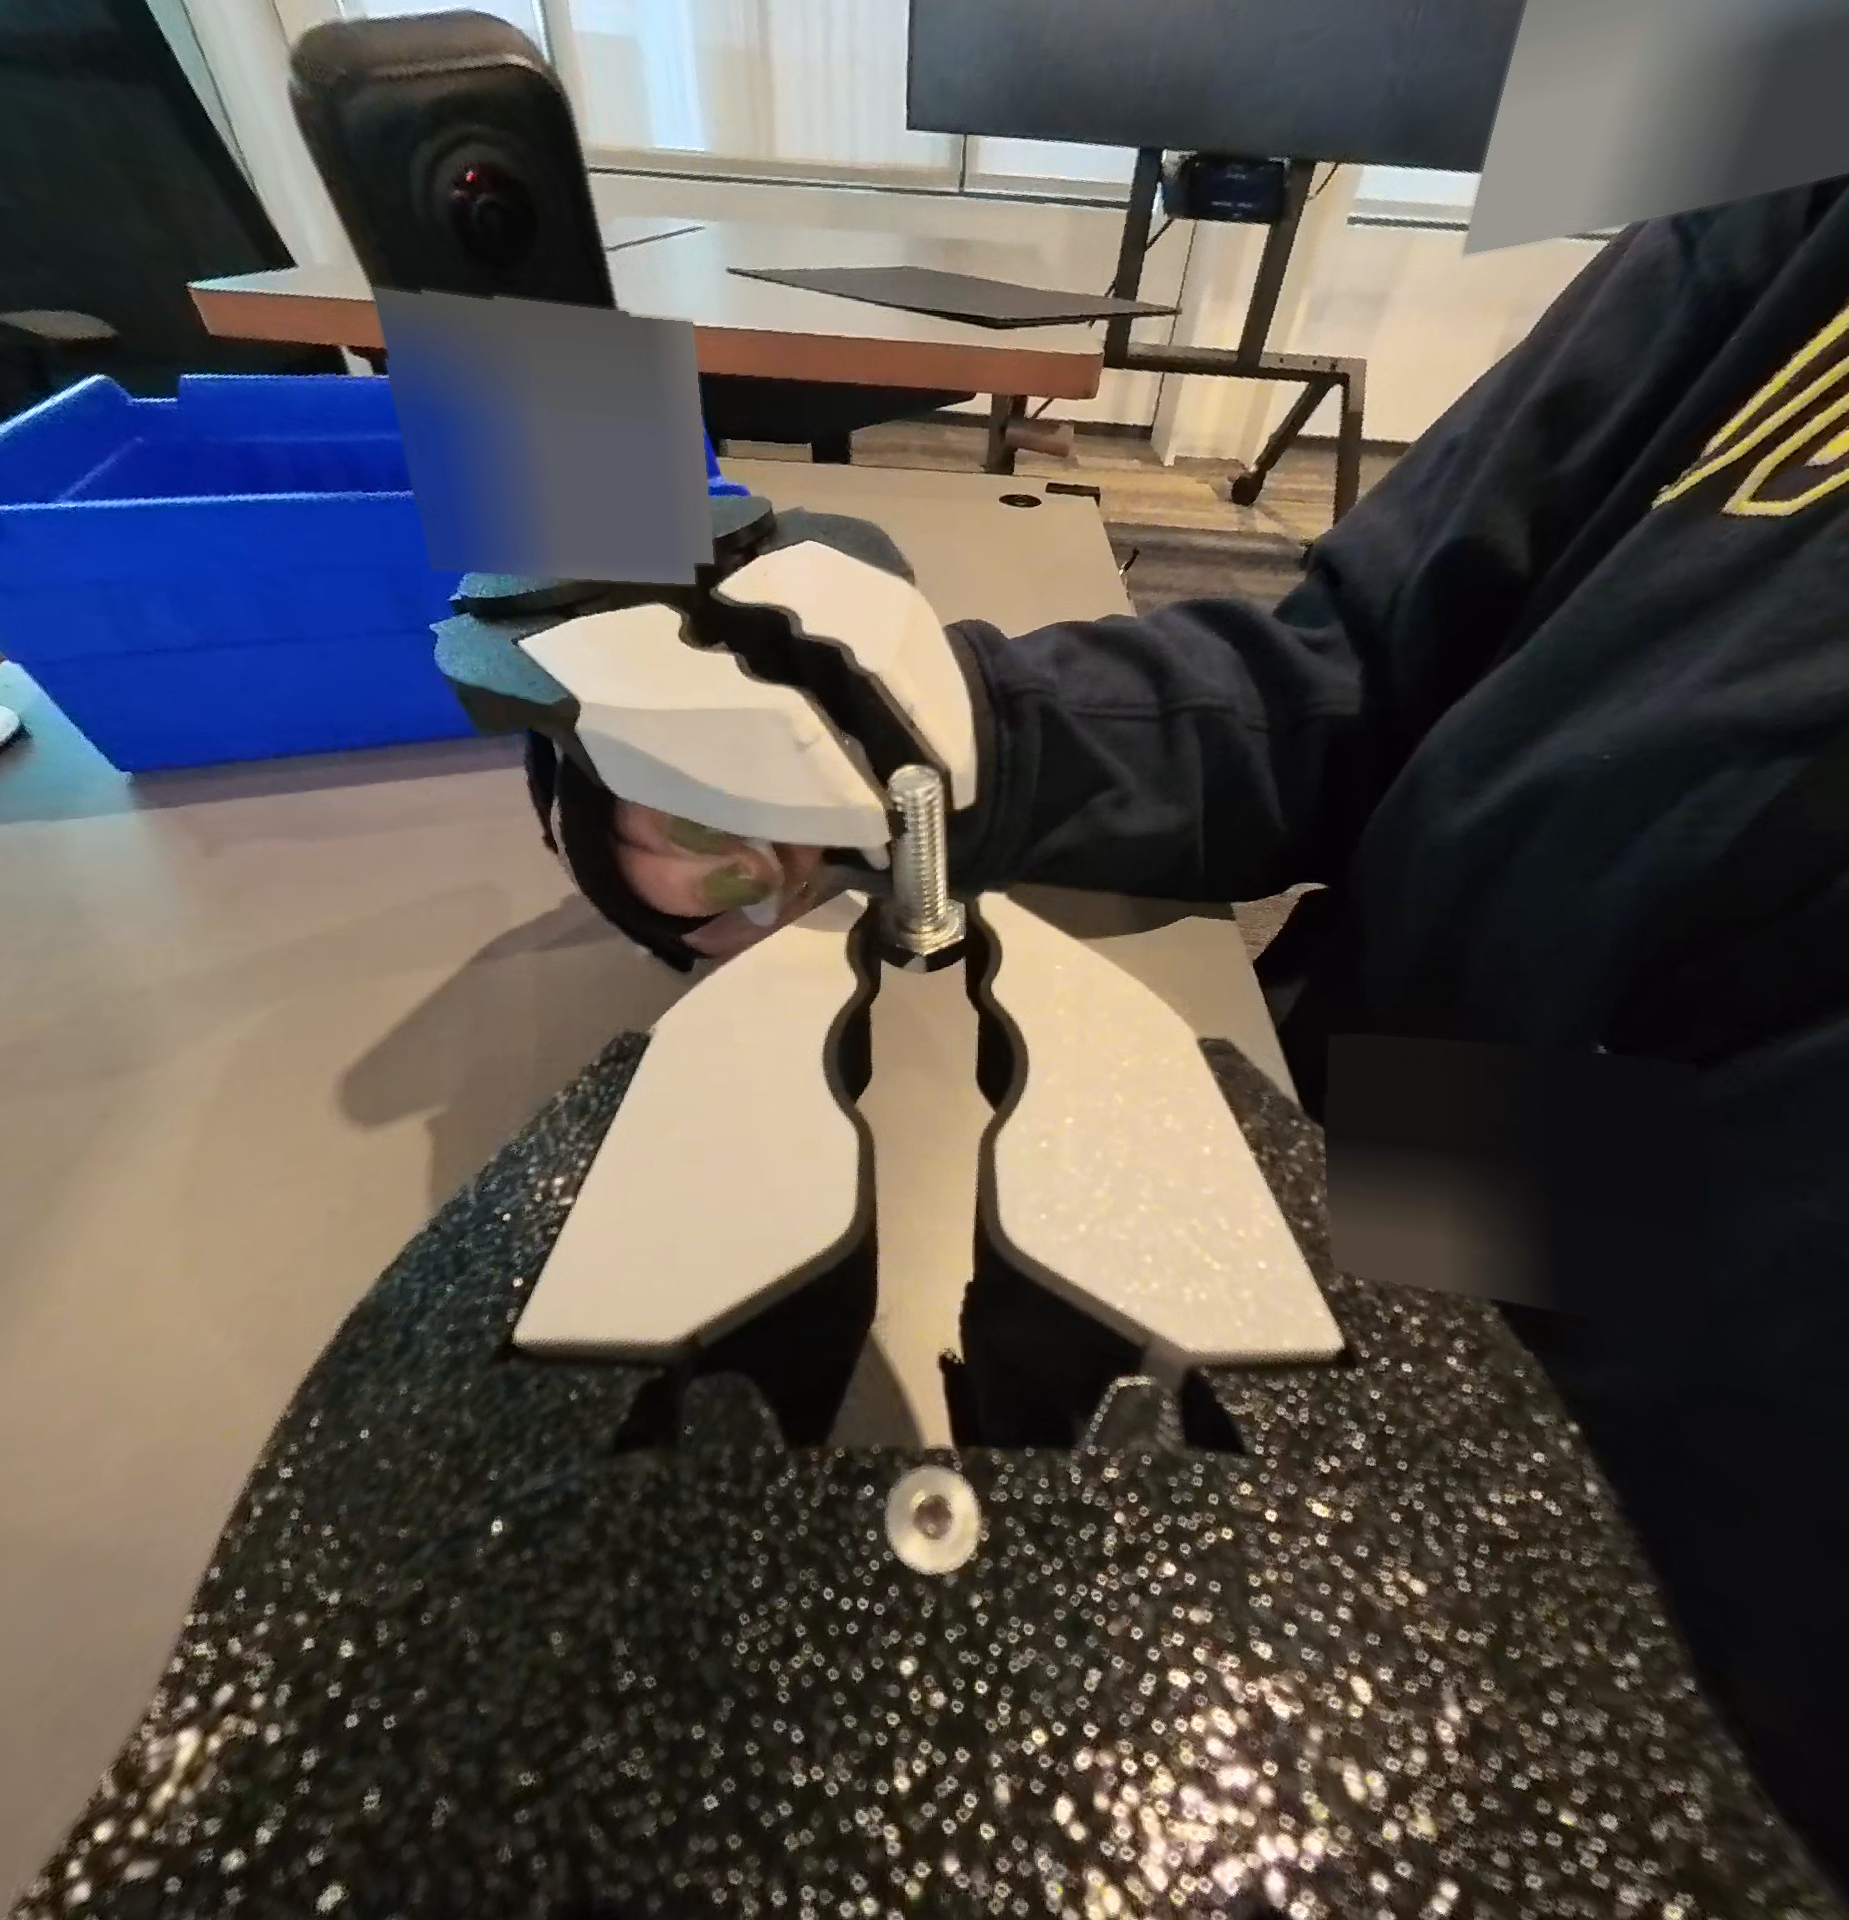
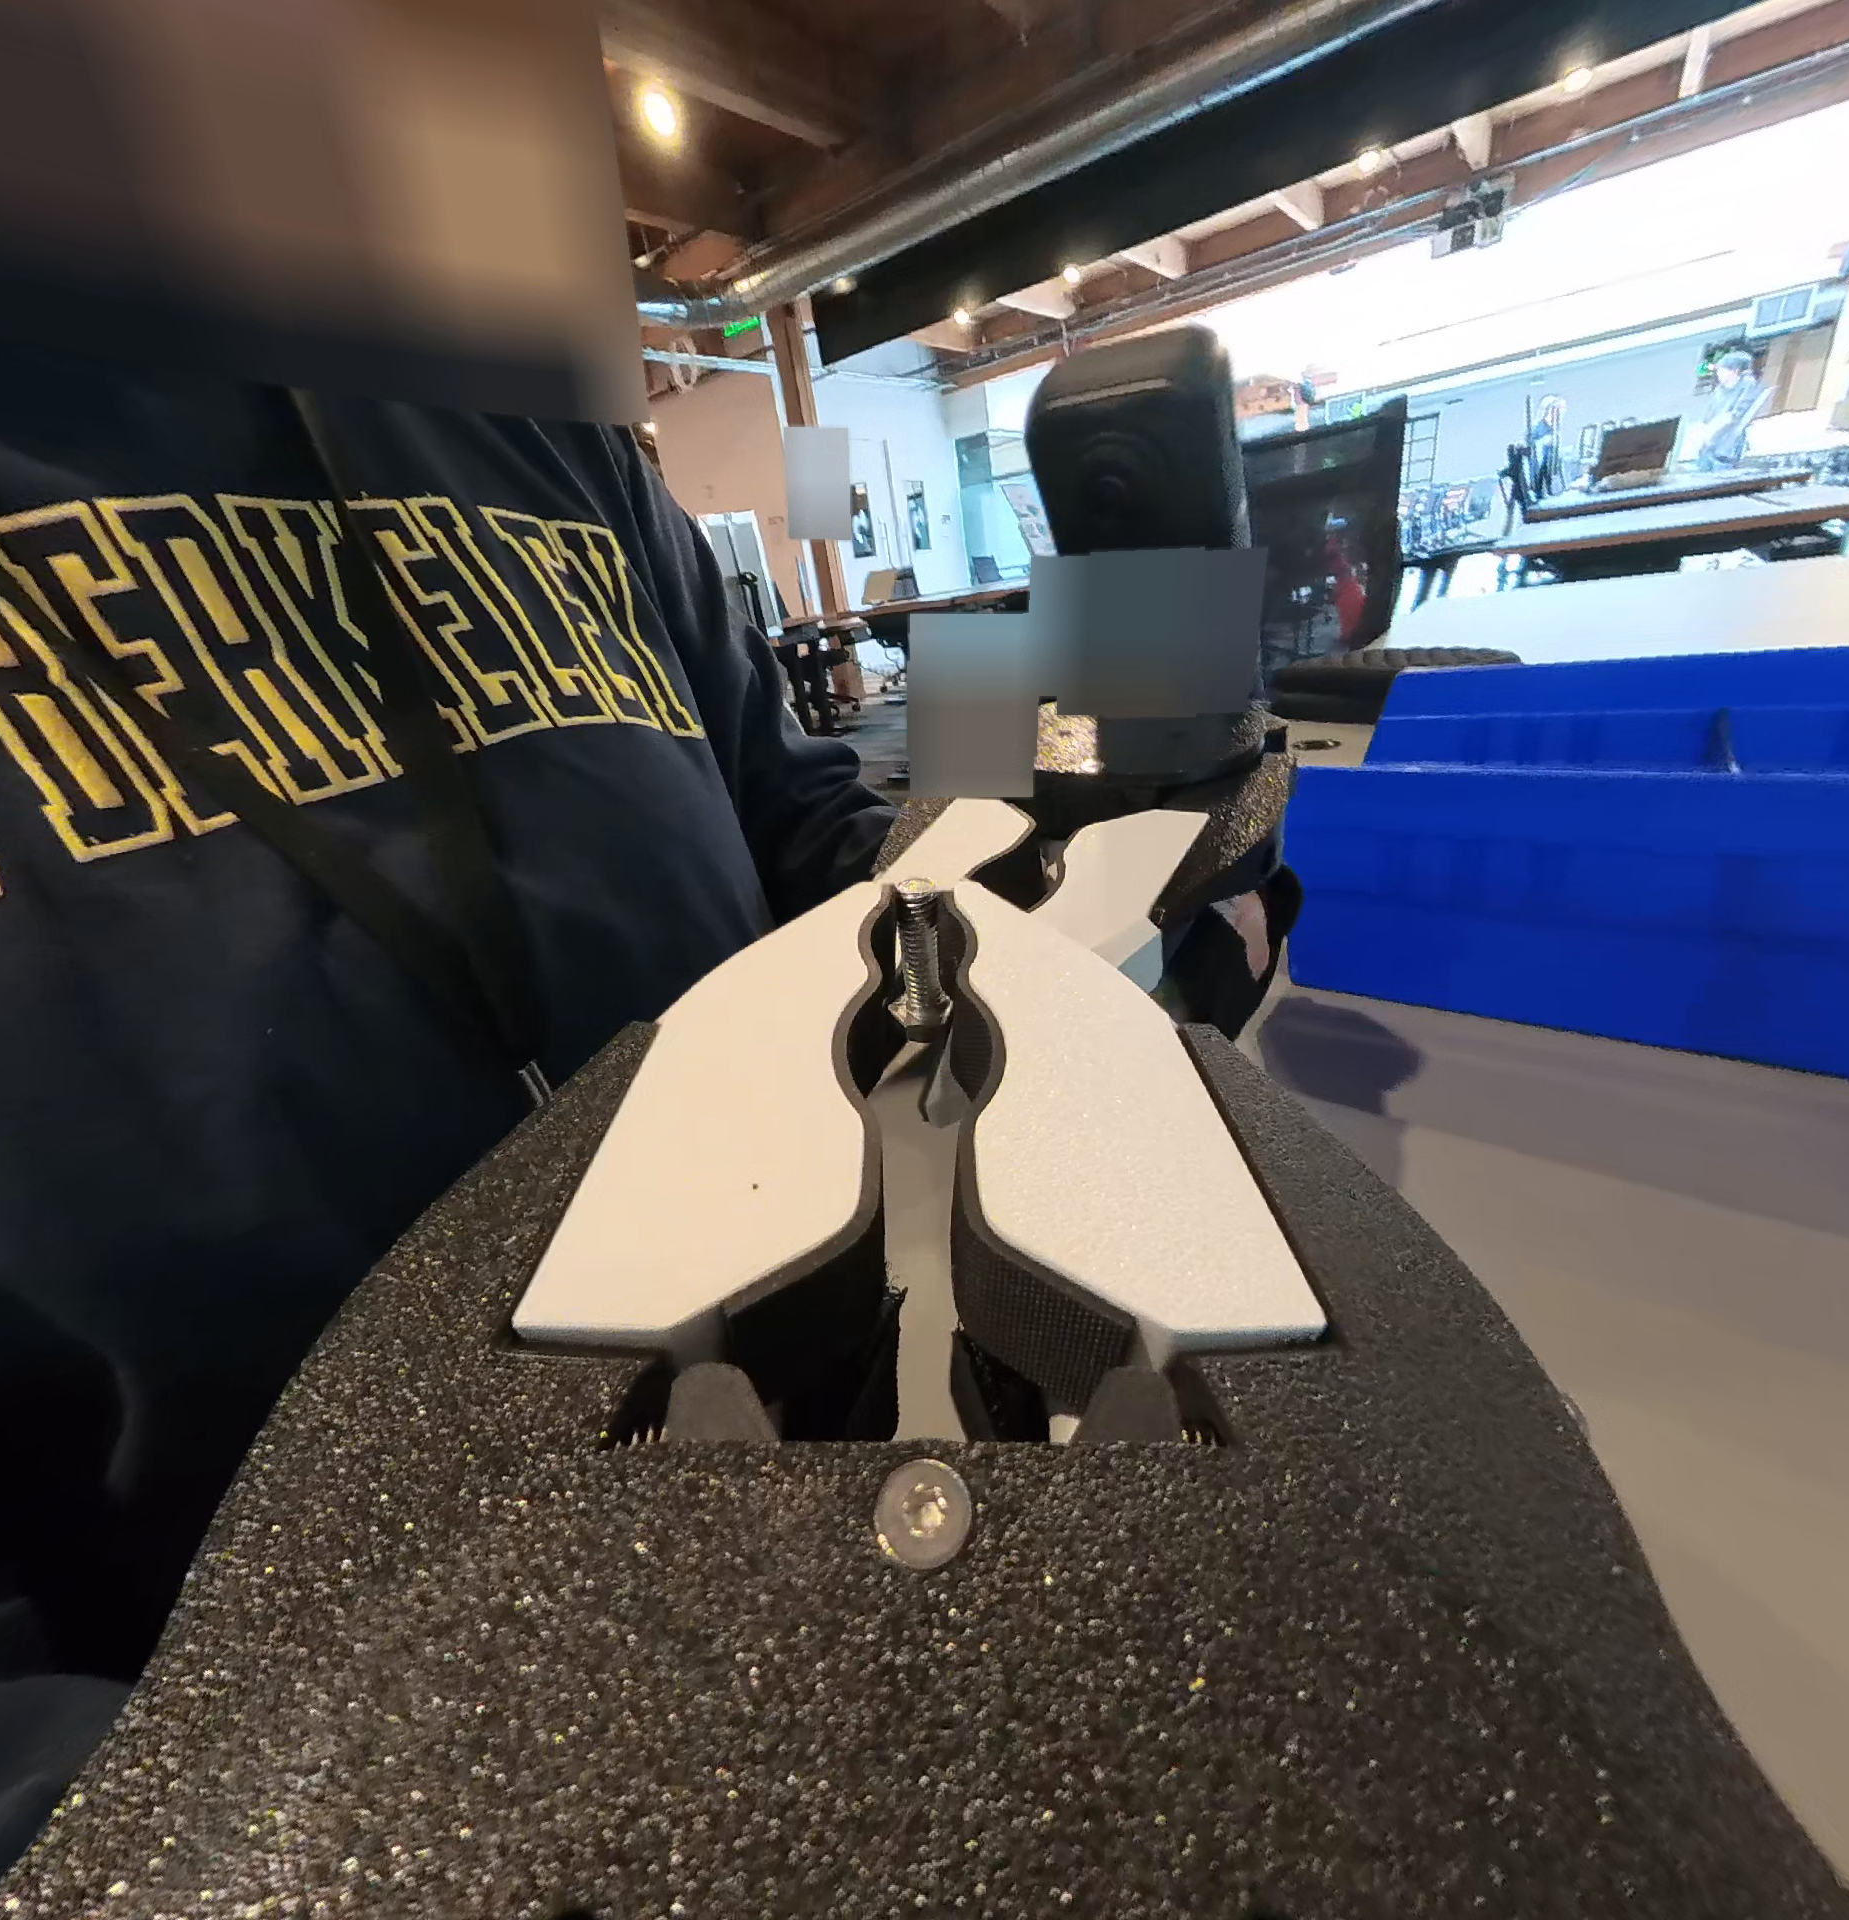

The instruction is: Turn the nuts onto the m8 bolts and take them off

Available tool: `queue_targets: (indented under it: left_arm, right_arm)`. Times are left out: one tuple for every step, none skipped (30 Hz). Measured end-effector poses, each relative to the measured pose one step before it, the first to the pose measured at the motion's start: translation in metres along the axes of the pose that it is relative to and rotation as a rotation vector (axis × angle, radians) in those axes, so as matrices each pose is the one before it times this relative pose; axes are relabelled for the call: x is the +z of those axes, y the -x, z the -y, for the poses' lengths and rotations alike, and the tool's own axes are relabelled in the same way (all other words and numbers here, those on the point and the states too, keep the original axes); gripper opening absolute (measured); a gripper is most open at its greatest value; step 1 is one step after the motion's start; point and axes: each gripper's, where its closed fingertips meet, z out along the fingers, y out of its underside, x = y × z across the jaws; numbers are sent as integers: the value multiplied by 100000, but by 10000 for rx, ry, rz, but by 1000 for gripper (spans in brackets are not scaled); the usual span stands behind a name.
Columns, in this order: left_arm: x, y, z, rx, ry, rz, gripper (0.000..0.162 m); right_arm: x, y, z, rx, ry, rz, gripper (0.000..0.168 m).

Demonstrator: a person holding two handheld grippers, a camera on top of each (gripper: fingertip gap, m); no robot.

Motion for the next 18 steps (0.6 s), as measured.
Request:
queue_targets:
  left_arm:
    - [-125,213,-125,3,67,193,15]
    - [-247,389,-175,6,97,353,15]
    - [-408,422,-270,65,130,422,14]
    - [-544,393,-365,38,147,445,14]
    - [-654,400,-424,-30,132,475,14]
    - [-682,370,-489,-81,140,459,14]
    - [-685,503,-590,-156,203,535,14]
    - [-654,708,-673,-192,279,668,14]
    - [-591,824,-730,-194,331,726,14]
    - [-483,665,-611,-130,260,595,14]
    - [-366,398,-448,-117,163,386,14]
    - [-266,213,-302,-101,74,249,14]
    - [-192,116,-213,-39,27,167,14]
    - [-136,142,-189,3,26,158,14]
    - [-78,180,-171,10,20,157,14]
    - [-54,118,-87,4,-24,88,14]
    - [-29,12,10,-14,-79,-17,14]
    - [4,-9,36,-35,-69,-32,14]
  right_arm:
    - [-23,-198,-39,-62,19,-148,7]
    - [-118,-382,-22,-121,48,-307,7]
    - [-290,-462,217,-141,-74,-380,9]
    - [-487,-527,595,-51,-313,-435,19]
    - [-569,-736,365,-23,-123,-551,25]
    - [-528,-1102,-291,-46,308,-781,27]
    - [-363,-1331,-800,-6,566,-887,26]
    - [-99,-1567,-1173,115,744,-986,25]
    - [201,-1611,-1311,162,817,-996,26]
    - [477,-1423,-1200,129,732,-912,26]
    - [705,-843,-1039,-24,653,-586,24]
    - [794,-554,-790,-141,558,-480,23]
    - [832,-598,-708,-186,576,-577,24]
    - [826,-106,-646,-316,583,-272,24]
    - [783,61,-627,-309,608,-164,24]
    - [719,36,-592,-292,584,-162,25]
    - [658,214,-480,-239,488,-10,25]
    - [565,115,-409,-87,412,-19,26]
